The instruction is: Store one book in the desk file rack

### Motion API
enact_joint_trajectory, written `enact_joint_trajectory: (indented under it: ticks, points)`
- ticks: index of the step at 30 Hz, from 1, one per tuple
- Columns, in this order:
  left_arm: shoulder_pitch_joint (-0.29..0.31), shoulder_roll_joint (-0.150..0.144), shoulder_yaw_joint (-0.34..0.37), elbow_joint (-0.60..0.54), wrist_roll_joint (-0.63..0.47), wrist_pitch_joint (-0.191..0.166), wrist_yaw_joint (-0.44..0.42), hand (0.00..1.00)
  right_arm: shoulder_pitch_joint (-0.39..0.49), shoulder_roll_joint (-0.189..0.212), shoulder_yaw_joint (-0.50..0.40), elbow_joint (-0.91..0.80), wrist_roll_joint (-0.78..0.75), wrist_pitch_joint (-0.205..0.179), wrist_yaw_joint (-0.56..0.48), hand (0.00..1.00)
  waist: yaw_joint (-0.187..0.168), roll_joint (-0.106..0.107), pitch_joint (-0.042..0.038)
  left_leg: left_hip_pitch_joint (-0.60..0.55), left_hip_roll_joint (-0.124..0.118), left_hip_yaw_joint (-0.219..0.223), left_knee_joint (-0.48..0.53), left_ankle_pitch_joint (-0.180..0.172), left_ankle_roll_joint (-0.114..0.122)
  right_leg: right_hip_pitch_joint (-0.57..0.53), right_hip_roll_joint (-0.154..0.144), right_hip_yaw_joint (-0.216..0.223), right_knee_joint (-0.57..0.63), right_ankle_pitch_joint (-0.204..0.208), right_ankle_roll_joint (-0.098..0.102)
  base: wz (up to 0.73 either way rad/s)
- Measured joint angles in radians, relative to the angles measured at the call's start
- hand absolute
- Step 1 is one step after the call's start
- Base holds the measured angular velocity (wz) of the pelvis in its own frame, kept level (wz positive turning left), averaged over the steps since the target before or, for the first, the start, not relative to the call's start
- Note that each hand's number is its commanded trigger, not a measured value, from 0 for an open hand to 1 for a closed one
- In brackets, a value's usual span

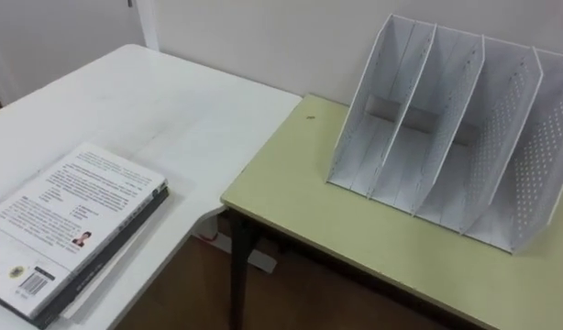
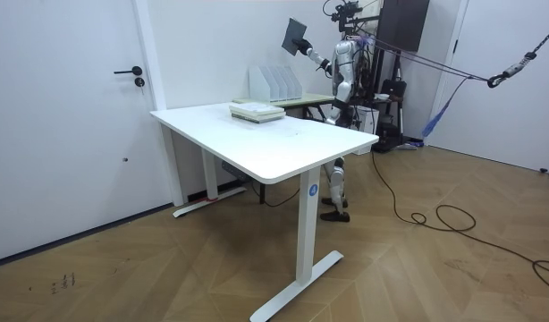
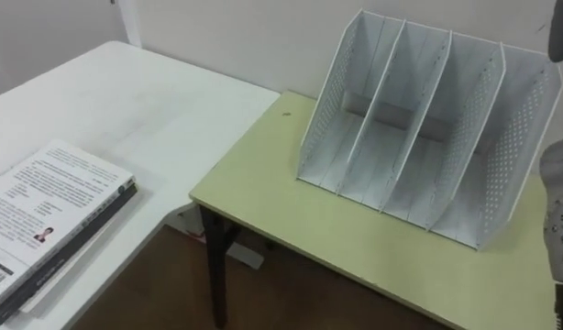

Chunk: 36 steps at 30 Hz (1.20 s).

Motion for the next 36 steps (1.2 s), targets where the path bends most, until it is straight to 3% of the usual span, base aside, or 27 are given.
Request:
enact_joint_trajectory:
  ticks: [4, 15, 21, 27, 28, 31, 36]
  points:
    - [-0.001, -0.003, 0.005, -0.001, 0.008, 0.007, 0.009, 0.00, -0.002, 0.000, 0.000, 0.002, 0.006, 0.005, 0.002, 1.00, 0.004, 0.010, 0.0013, -0.001, -0.004, -0.002, -0.001, 0.002, -0.002, -0.001, 0.002, -0.006, 0.000, 0.000, 0.000, 0.00]
    - [-0.001, -0.004, 0.038, -0.007, 0.026, 0.027, 0.007, 0.00, -0.062, 0.000, 0.001, 0.076, 0.018, 0.032, 0.097, 1.00, 0.017, 0.008, 0.0031, 0.001, -0.004, -0.014, 0.001, 0.003, -0.001, -0.001, -0.002, -0.011, 0.000, 0.000, 0.000, 0.01]
    - [-0.001, -0.003, 0.046, -0.012, 0.026, 0.034, 0.007, 0.00, -0.079, -0.003, 0.002, 0.190, 0.095, 0.040, 0.136, 1.00, 0.018, 0.001, 0.0079, 0.000, -0.007, -0.024, 0.002, 0.005, 0.001, 0.010, -0.013, -0.036, -0.003, -0.001, 0.001, 0.08]
    - [-0.001, -0.001, 0.079, -0.021, 0.027, 0.066, -0.003, 0.00, -0.079, -0.009, 0.002, 0.246, 0.183, 0.084, 0.176, 1.00, 0.019, 0.000, 0.0048, -0.010, -0.008, -0.028, 0.003, 0.005, 0.001, 0.002, -0.011, -0.040, -0.014, -0.001, 0.001, 0.02]
    - [-0.002, -0.001, 0.080, -0.021, 0.027, 0.072, -0.006, 0.00, -0.081, -0.013, 0.002, 0.259, 0.195, 0.091, 0.191, 1.00, 0.019, 0.000, 0.0012, -0.016, -0.008, -0.028, 0.003, 0.005, 0.001, -0.005, -0.009, -0.038, -0.014, -0.001, 0.001, -0.04]
    - [-0.002, -0.001, 0.084, -0.031, 0.040, 0.084, -0.009, 0.00, -0.129, -0.017, 0.003, 0.332, 0.196, 0.127, 0.221, 1.00, 0.019, 0.000, 0.0013, -0.016, -0.007, -0.028, 0.003, 0.005, 0.001, -0.008, -0.006, -0.031, -0.012, -0.001, 0.001, -0.05]
    - [-0.003, 0.000, 0.089, -0.050, 0.068, 0.114, -0.010, 0.00, -0.199, -0.043, 0.004, 0.430, 0.202, 0.141, 0.270, 1.00, 0.018, -0.001, 0.0012, -0.011, -0.007, -0.046, 0.001, 0.005, 0.001, 0.000, -0.007, -0.032, -0.015, -0.001, 0.001, 0.03]
